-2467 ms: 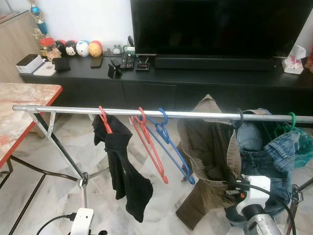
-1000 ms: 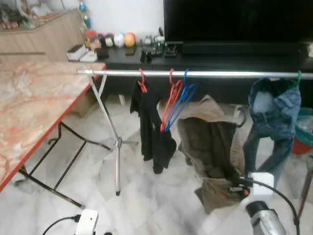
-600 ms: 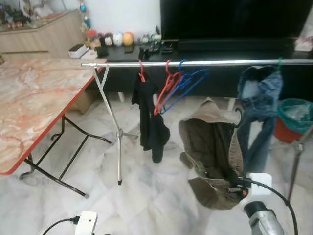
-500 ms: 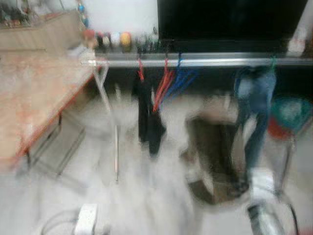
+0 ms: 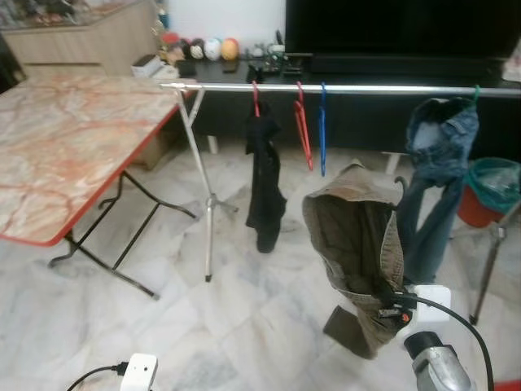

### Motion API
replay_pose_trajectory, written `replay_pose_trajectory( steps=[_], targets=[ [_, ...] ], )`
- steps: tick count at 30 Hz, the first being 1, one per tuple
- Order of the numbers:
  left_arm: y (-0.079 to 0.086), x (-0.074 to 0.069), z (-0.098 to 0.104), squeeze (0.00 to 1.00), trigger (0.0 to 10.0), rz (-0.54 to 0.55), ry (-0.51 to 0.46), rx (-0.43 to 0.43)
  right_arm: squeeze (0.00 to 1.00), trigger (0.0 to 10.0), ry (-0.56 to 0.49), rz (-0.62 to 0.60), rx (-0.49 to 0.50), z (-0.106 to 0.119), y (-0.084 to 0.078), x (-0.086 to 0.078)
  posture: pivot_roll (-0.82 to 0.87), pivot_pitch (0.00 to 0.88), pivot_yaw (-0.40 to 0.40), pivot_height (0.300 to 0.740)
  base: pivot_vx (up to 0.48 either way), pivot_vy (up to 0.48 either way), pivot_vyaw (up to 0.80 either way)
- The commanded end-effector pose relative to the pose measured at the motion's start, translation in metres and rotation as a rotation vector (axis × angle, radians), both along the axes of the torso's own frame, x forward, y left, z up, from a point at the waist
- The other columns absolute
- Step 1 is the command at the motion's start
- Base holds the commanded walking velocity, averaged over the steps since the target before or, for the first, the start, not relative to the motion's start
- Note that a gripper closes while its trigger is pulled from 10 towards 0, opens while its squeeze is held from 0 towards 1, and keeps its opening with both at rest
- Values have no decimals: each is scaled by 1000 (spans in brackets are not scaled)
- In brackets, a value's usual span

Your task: Hang hanger

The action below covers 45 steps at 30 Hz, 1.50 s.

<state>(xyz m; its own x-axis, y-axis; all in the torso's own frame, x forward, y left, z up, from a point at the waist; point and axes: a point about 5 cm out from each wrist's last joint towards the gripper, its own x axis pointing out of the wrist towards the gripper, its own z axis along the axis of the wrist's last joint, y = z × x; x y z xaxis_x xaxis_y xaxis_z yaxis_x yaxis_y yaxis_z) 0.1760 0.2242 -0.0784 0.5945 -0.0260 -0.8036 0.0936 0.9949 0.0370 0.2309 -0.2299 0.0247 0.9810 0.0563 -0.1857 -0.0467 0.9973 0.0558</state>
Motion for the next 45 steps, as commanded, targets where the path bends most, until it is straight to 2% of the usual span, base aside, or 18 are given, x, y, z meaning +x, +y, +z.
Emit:
replay_pose_trajectory(
  steps=[1, 4, 5, 6, 10, 11, 12, 13, 17, 20, 25, 28, 29, 30, 32, 35, 38, 45],
  targets=[
    [3, -2, 0, 0, 10000, 5, 0, 17, 0, 10000, -61, 9, -4, 11, 0, 8, 33, 10, 47, 740, 0, 0, 0],
    [4, 4, 3, 0, 10000, -11, -28, 32, 0, 10000, -43, 24, -47, 11, -5, 8, 31, 16, 49, 740, 0, 0, 0],
    [8, 6, 6, 0, 10000, -7, -50, 38, 0, 10000, -22, 23, -76, 10, -11, 7, 31, 17, 50, 740, 0, 0, 0],
    [19, 13, 14, 0, 10000, 9, -117, 57, 0, 10000, 25, 18, -148, 8, -27, 5, 32, 22, 47, 740, 0, 0, 0],
    [29, 28, 28, 0, 10000, 13, -214, 77, 0, 10000, 72, 34, -237, 9, -42, 3, 35, 24, 43, 740, 0, 0, 0],
    [34, 42, 39, 0, 10000, 1, -281, 79, 0, 10000, 78, 38, -241, 11, -48, 3, 35, 24, 43, 740, 0, 0, 0],
    [39, 67, 63, 0, 10000, -31, -414, 70, 0, 10000, 76, 42, -250, 17, -56, 3, 38, 25, 44, 740, 0, 0, 0],
    [40, 80, 76, 0, 10000, -47, -483, 60, 0, 10000, 73, 42, -253, 20, -60, 3, 38, 23, 43, 740, 0, 0, 0],
    [33, 109, 111, 0, 10000, -108, -655, 27, 0, 10000, 61, 57, -253, 29, -70, 1, 38, 20, 45, 740, 0, 0, 0],
    [11, 132, 136, 0, 10000, -167, -780, -44, 0, 10000, 57, 106, -252, 34, -76, -4, 34, 8, 47, 740, 0, 0, 0],
    [-9, 147, 158, 0, 10000, -223, -882, -80, 0, 10000, 33, 192, -186, 40, -68, -5, 26, 0, 51, 740, 0, 0, 0],
    [-36, 154, 174, 0, 10000, -320, -939, -201, 0, 10000, 3, 249, -142, 42, -49, 4, 25, 0, 54, 740, 0, 0, 0],
    [-36, 154, 174, 0, 10000, -320, -939, -201, 0, 10000, 3, 249, -142, 42, -49, 4, 25, 0, 54, 740, 0, 0, 0],
    [-49, 156, 182, 0, 10000, -368, -953, -268, 0, 10000, -14, 294, -94, 41, -34, 9, 34, 0, 55, 740, 0, 0, 0],
    [-58, 157, 187, 0, 10000, -402, -960, -308, 0, 10000, -29, 346, -58, 41, -19, 14, 38, 0, 55, 740, 0, 0, 0],
    [-61, 157, 189, 0, 10000, -416, -958, -313, 0, 10000, -31, 389, -37, 39, -9, 16, 44, 0, 56, 740, 0, 0, 0],
    [-63, 154, 184, 0, 10000, -432, -936, -316, 0, 10000, 11, 498, 8, 32, 8, 18, 49, 0, 56, 740, 0, 0, 0],
    [-62, 151, 186, 0, 10000, -436, -923, -334, 0, 10000, 42, 543, -2, 31, 8, 20, 53, 0, 52, 740, 0, 0, 0]
  ],
)
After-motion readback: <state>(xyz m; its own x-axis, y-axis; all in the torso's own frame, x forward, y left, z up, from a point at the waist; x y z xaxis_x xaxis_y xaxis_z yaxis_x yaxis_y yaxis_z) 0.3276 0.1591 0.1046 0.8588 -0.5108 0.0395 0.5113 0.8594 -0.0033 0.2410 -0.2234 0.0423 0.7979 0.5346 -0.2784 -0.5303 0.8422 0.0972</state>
